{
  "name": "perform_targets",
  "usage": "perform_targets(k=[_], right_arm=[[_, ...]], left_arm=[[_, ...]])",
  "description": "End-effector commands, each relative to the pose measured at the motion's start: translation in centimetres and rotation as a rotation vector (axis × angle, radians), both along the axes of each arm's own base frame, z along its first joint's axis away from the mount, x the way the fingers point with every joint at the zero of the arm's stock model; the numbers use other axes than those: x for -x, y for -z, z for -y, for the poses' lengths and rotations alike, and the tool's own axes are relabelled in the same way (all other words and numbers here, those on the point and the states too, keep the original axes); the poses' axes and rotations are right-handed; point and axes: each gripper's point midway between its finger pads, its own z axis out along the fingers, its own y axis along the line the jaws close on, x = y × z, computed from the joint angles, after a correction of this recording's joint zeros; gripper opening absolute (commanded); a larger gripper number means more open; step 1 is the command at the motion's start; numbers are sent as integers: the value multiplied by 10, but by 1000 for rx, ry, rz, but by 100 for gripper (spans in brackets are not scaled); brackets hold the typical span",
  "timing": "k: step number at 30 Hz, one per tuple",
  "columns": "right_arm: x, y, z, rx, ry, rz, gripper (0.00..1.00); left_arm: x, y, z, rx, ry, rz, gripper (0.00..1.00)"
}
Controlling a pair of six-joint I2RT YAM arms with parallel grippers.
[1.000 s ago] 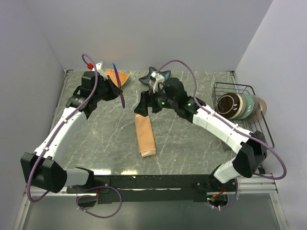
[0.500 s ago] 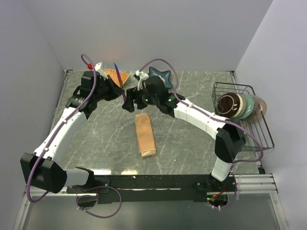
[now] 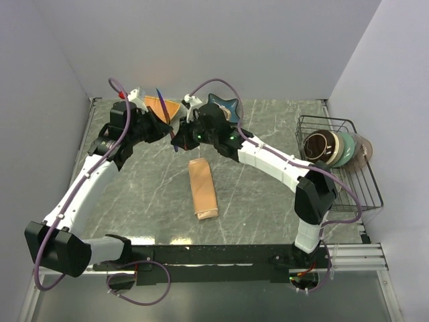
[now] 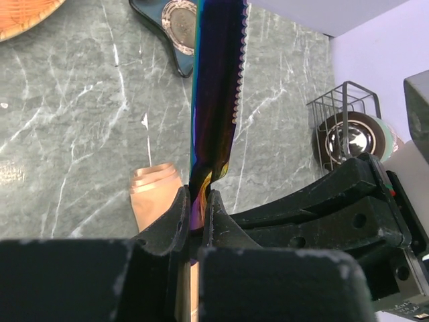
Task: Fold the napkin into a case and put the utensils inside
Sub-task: Pass from the left arm to the right, then pass from the right arm to the left
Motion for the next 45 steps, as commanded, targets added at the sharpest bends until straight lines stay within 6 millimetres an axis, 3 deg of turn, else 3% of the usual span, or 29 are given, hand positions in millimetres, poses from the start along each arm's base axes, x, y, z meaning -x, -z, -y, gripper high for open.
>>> perform_targets(k=[1,2,4,5,9,14,22,33,45], right_arm=[[1,-33,-6,-73,-1,42,0],[4,-34,-5,-77,-3,34,0],[12,-39,1,-96,-15,18,0],[16,-42,1,-105,-21,13,0],[31,-49,4,-147,-59,-8,0],[45,-51,10,-170,-92,-16,0],[54,-48,17,-173,-101,-29,0],[51,-45,20,-148,-86,-5,0],[55,-35,27,-97,-89,46,0]], left_arm=[[3,-32,-8,22,-43,93,14],[-1,-43,-19,9,-75,121,27],[-3,-58,-33,-18,-98,165,38],[-3,-67,-35,-13,-88,187,52],[-8,-81,-47,-8,-84,197,59],[-13,-93,-46,48,-71,180,61],[-13,-84,-30,116,-10,112,61],[-3,-66,-10,122,52,69,58],[-4,-48,-8,106,43,10,41]])
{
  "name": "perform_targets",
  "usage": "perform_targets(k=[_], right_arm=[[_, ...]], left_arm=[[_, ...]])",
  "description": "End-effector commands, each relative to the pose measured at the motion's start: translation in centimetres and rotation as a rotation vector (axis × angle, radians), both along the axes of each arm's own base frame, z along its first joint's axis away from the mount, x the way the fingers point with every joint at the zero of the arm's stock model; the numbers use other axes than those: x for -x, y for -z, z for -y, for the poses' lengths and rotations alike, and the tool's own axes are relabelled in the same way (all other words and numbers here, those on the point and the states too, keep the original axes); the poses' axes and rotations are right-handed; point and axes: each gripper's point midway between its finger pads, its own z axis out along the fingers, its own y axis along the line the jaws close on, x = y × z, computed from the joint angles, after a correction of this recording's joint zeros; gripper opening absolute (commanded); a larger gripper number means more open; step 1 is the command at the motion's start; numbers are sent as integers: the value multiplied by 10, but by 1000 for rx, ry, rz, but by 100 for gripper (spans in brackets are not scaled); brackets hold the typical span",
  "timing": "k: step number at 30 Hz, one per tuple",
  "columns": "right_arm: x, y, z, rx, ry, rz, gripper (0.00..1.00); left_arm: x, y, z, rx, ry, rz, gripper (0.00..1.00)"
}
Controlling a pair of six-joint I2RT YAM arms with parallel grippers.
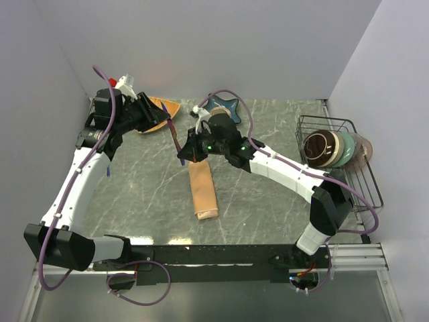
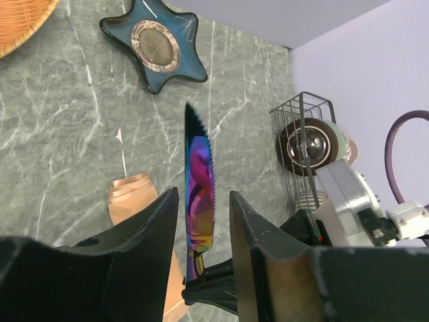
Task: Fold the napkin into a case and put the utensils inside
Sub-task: Pass from the right arm to the left
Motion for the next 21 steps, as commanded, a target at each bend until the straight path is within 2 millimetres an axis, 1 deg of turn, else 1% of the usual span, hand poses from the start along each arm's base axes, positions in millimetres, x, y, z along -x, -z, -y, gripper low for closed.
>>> perform_targets(k=[1,4,9,13,16,17,18,19,21], right_arm=[[8,-40,5,-64,-7,124,0],[10,-39,7,-62,-9,128,0],[11,-37,6,-62,-10,126,0],[11,-39,6,-67,-14,127,0],[11,-39,6,-70,-14,124,0],[11,-39,5,-70,-17,125,0],[11,-37,5,-66,-16,122,0],[11,-38,5,-68,-19,123,0],[12,-37,4,-67,-25,120,0]], left_arm=[[1,-1,3,16,3,-10,41],[0,2,4,14,7,-22,41],[-3,10,6,11,7,-46,43],[-4,13,6,6,7,-55,44],[-5,12,7,12,16,-50,38],[-5,12,8,13,19,-52,33],[-5,13,9,16,25,-56,29],[-4,13,11,18,33,-57,20],[-3,14,12,24,40,-59,12]])
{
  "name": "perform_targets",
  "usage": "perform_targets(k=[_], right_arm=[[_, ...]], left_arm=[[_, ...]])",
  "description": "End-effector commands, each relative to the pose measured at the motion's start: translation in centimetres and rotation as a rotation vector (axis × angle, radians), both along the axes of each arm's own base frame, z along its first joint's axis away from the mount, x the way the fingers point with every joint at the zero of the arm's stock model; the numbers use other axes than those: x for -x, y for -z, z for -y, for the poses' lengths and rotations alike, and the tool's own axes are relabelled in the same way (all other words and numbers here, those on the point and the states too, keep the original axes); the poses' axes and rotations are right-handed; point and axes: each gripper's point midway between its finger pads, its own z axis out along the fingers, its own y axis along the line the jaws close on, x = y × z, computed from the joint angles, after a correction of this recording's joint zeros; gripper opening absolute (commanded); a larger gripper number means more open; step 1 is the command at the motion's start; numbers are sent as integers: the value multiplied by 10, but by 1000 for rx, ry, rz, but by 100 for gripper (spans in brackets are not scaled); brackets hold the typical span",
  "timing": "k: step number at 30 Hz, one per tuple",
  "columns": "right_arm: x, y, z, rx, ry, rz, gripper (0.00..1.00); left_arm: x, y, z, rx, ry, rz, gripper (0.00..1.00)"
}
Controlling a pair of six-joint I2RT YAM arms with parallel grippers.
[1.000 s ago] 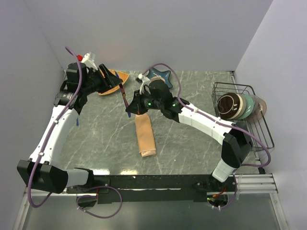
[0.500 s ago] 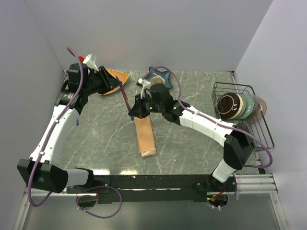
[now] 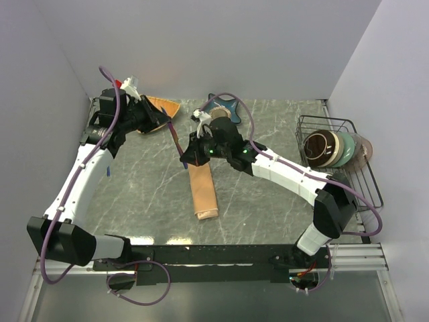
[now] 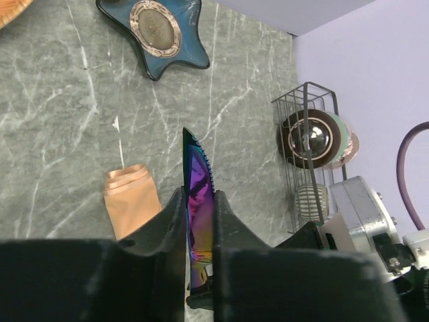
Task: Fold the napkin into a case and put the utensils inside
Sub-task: Pass from the right arm to the left
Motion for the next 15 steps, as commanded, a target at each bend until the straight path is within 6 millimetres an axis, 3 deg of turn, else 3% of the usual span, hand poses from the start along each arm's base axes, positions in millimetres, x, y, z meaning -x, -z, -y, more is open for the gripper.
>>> perform_targets(k=[1,3,4,5,6,9,12,15], right_arm=[[3,-45,-4,-98,-23,103,0],[3,-44,-4,-87,-23,104,4],[4,-44,-3,-84,-26,106,13],[3,-44,-1,-74,-28,115,27],[3,-42,5,-49,-18,113,53],[-1,-33,28,4,17,120,83],[1,-15,56,74,31,107,95],[0,3,88,140,62,97,98]], left_arm=[[2,0,8,28,33,-12,2],[3,6,10,32,39,-34,1],[3,9,10,32,38,-43,1],[3,12,11,31,40,-54,1],[1,19,11,19,33,-75,1],[-3,38,9,-38,1,-137,1],[-4,58,13,-56,-13,-213,1],[-6,79,19,-90,-45,-276,1]])
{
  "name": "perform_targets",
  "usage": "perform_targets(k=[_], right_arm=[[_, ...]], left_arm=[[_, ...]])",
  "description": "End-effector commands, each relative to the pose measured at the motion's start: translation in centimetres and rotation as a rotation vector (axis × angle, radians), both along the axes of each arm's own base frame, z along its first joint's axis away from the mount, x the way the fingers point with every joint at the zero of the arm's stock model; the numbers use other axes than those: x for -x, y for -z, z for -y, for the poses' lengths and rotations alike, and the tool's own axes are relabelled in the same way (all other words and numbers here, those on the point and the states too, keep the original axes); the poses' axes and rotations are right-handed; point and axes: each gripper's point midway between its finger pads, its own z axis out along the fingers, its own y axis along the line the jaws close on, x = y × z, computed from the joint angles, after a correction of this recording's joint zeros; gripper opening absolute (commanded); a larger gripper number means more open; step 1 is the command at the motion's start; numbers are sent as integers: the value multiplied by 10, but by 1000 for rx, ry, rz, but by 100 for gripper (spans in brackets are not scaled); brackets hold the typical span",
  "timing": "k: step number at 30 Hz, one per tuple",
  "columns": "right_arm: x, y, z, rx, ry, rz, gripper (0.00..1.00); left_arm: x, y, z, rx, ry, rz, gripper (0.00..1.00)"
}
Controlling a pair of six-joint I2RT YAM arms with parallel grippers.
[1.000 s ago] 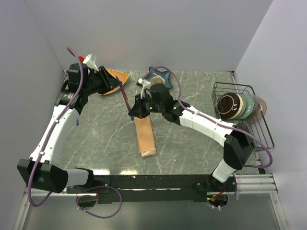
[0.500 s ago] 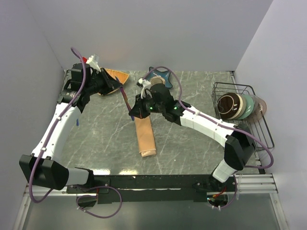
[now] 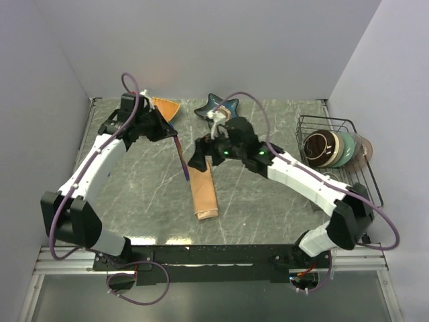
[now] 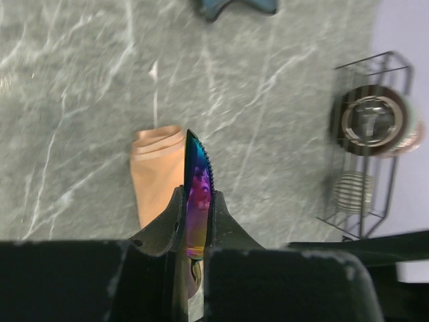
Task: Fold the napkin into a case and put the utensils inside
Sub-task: Pass from the right arm to the left, then insert the knife into the folded napkin.
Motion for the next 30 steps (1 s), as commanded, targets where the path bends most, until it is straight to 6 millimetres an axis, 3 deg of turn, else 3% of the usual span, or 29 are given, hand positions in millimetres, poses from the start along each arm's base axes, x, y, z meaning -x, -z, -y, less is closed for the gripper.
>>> perform_targets(k=[1,6,12,14,21,30], right_arm=[[-4,10,55,91,66,41,99],[6,39,93,172,100,28,100],[7,48,121,203,154,50,100],[7,47,126,204,163,58,100],[5,46,139,205,197,63,100],[-4,41,144,199,224,70,100]], left_arm=[[-1,13,8,-33,-44,-61,1],[-14,45,14,-73,-94,-154,1],[-34,72,26,-127,-84,-208,1],[-39,86,30,-149,-82,-235,1],[-54,107,33,-215,-91,-252,1],[-46,134,35,-265,-85,-307,1]])
